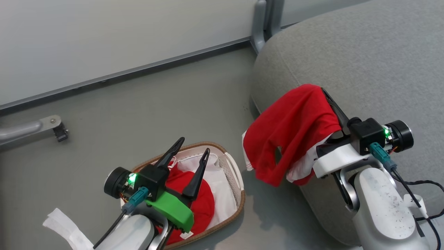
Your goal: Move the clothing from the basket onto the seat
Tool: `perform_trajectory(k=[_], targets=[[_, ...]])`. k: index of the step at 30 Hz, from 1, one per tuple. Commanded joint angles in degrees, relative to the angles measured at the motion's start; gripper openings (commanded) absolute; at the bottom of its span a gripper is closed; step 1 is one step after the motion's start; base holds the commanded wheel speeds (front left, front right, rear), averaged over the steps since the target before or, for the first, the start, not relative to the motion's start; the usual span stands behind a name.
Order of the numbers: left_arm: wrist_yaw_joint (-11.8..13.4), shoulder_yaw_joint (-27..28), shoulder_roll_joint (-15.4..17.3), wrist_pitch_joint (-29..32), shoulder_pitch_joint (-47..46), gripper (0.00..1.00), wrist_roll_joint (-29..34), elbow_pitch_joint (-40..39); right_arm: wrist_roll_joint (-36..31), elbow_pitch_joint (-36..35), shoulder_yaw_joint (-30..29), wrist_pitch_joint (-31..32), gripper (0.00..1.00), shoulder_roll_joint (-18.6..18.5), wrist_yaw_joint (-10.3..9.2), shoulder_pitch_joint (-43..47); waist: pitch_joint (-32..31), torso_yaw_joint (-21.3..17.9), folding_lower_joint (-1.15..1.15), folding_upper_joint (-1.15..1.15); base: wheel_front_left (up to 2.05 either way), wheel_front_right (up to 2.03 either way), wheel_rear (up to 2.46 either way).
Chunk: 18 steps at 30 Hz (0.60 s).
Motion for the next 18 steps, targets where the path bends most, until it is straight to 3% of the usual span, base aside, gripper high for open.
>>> perform_trajectory(k=[1,9,18], targets=[[-0.15,0.33,0.10,-0.39,-0.81,1.00,0.88,0.21,0.41,-0.36,-0.03,-0.04,0.00,-0.14,-0.08,0.01,4.39,-6.05,0.00,0.00,0.00,0.00,0.00],[-0.84,0.22,0.03,-0.37,-2.76,1.00,2.34,0.63,1.82,0.08,-0.41,-0.04,0.00,-0.11,-0.08,-1.13,8.08,-11.86,0.00,0.00,0.00,0.00,0.00],[-1.20,-0.42,0.56,-0.22,-4.60,1.00,3.70,0.46,1.09,3.92,-2.98,-0.04,0.00,-0.15,-0.08,-5.92,11.11,-11.62,0.00,0.00,0.00,0.00,0.00]])
